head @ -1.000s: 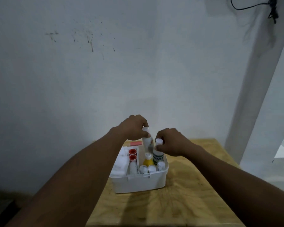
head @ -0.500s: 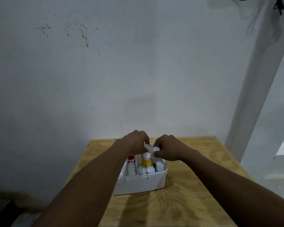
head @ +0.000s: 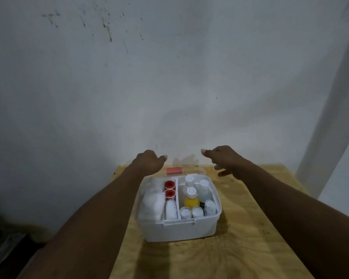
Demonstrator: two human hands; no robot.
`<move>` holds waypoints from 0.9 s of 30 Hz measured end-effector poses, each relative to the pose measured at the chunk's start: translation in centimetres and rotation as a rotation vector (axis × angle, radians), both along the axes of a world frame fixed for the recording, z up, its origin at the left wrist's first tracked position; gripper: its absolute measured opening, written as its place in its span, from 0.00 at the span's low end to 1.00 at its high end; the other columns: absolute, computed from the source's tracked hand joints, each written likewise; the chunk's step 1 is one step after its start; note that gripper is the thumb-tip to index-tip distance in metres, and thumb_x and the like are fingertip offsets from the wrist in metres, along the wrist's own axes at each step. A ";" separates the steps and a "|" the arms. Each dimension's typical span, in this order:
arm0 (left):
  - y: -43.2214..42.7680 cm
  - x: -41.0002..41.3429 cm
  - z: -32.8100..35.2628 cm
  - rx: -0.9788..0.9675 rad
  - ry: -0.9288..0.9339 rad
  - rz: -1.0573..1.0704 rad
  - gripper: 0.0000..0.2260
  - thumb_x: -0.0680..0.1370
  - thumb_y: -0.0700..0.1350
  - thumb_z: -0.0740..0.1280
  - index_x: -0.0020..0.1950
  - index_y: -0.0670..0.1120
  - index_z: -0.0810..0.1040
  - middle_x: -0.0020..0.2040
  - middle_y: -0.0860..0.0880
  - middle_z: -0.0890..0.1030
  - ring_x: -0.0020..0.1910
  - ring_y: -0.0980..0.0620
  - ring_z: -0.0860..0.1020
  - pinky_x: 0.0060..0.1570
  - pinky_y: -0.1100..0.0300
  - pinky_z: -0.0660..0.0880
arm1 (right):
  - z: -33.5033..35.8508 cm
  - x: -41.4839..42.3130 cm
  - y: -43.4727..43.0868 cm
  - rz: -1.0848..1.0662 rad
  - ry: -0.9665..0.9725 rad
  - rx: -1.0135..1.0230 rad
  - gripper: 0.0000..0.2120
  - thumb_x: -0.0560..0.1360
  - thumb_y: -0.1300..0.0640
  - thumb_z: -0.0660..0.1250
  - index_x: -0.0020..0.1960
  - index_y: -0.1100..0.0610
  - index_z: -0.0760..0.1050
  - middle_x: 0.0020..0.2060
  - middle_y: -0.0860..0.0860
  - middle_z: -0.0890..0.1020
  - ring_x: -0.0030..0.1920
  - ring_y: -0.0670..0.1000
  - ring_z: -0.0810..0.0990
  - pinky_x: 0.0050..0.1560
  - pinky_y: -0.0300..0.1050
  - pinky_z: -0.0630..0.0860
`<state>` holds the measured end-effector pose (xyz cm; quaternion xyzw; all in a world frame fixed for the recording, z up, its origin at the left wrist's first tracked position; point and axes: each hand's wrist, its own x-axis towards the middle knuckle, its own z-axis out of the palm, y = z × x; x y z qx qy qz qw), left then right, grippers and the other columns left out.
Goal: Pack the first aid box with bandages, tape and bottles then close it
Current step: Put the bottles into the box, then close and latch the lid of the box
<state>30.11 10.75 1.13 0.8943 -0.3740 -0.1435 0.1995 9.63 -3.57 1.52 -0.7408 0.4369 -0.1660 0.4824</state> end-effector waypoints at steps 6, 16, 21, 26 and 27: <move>1.6 1.6 -2.3 0.011 0.443 0.269 0.32 0.81 0.66 0.57 0.74 0.42 0.68 0.50 0.43 0.74 0.40 0.44 0.76 0.40 0.53 0.77 | -3.7 2.5 -0.6 -0.034 0.032 0.290 0.37 0.74 0.36 0.66 0.71 0.62 0.64 0.56 0.61 0.75 0.51 0.62 0.80 0.51 0.57 0.80; 2.1 3.7 -1.2 -0.221 0.681 0.260 0.36 0.78 0.71 0.53 0.74 0.45 0.68 0.57 0.38 0.80 0.52 0.38 0.83 0.56 0.47 0.80 | -1.8 4.3 -0.2 -0.110 -0.155 0.255 0.32 0.75 0.37 0.65 0.67 0.59 0.69 0.56 0.57 0.77 0.51 0.60 0.82 0.57 0.58 0.79; 3.6 2.9 1.4 -0.392 0.737 0.230 0.40 0.78 0.73 0.46 0.73 0.43 0.69 0.62 0.37 0.79 0.53 0.37 0.81 0.62 0.44 0.71 | 1.1 3.3 1.1 -0.108 -0.228 0.219 0.32 0.77 0.31 0.53 0.67 0.56 0.69 0.64 0.55 0.75 0.58 0.59 0.78 0.60 0.58 0.73; 5.9 1.6 3.3 -0.480 0.736 0.227 0.44 0.76 0.75 0.41 0.69 0.43 0.73 0.64 0.38 0.79 0.62 0.35 0.78 0.70 0.40 0.67 | 2.9 1.1 2.8 -0.114 -0.278 0.158 0.33 0.78 0.31 0.49 0.67 0.55 0.72 0.64 0.54 0.78 0.61 0.58 0.77 0.64 0.59 0.72; 6.5 1.3 3.5 -0.496 0.737 0.224 0.43 0.76 0.75 0.41 0.67 0.43 0.74 0.63 0.38 0.79 0.61 0.36 0.78 0.71 0.40 0.67 | 3.2 0.5 3.3 -0.116 -0.290 0.147 0.32 0.78 0.32 0.50 0.64 0.55 0.74 0.62 0.53 0.79 0.59 0.57 0.78 0.63 0.58 0.73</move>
